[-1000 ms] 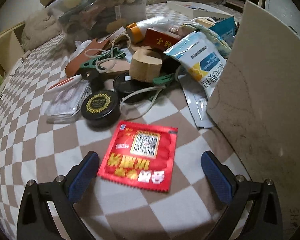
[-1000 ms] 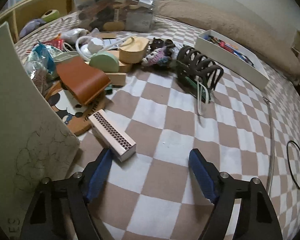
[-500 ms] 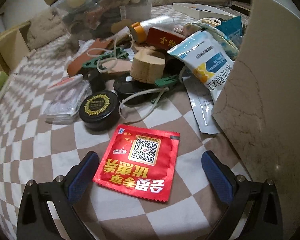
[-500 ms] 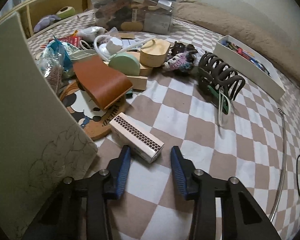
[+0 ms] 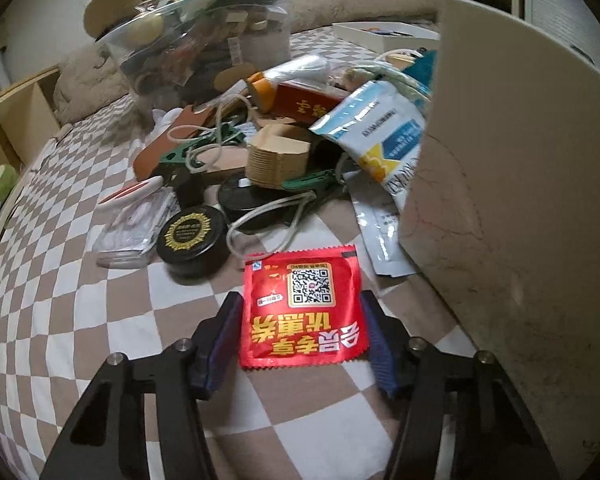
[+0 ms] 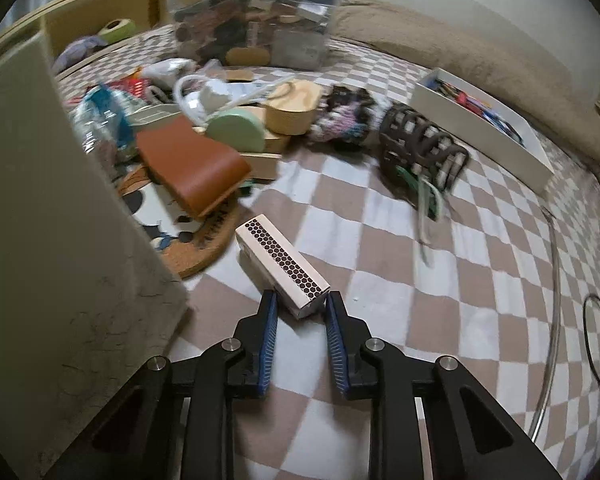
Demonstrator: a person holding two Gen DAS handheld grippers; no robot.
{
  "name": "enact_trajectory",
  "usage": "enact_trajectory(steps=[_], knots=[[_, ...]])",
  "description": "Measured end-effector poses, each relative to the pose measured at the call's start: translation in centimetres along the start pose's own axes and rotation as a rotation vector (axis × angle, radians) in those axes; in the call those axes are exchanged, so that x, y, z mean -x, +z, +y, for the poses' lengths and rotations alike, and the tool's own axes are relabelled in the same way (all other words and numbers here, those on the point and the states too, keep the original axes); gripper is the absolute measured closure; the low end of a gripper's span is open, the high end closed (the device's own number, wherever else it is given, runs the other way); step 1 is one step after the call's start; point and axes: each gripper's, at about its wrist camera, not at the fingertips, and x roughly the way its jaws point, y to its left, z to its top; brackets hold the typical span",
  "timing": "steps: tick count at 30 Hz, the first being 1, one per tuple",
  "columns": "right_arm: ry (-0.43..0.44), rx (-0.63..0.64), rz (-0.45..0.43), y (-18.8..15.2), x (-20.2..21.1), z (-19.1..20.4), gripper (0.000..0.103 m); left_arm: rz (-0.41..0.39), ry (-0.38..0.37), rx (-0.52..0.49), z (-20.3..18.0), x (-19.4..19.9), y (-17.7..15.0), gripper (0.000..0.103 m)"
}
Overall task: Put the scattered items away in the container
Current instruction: 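Reach the right tool to the white matchbox while the left tool approaches the red packet, then grasp the white matchbox with the right tool while the left tool grasps the red packet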
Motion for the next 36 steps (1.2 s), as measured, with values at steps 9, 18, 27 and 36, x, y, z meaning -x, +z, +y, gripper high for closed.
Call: enact_trajectory(steps=[9,18,27,36], knots=[[-0.120,-0.256,0.015,-1.4,0.7,-5.5,0.078,0.001,0.037,0.089,1.8,-0.2,-0.2,0.045],[-0.216,-0.488,0.029,-2.9,1.0,-9.8,0.077,0.005,0.096,0.111,2.4,-0.5,-0.1,0.044],[-0.147,-0.430,-0.119,-1.9,3.2,-7.7,0.000,0.005,0.131,0.164,3.7,-0.5,-0.3,0.046],[-0.138,-0.506,-0.021,0.3,1.0,-7.4,0.000,-0.002,0.148,0.237,5.2,-0.1,-0.7,0.048]])
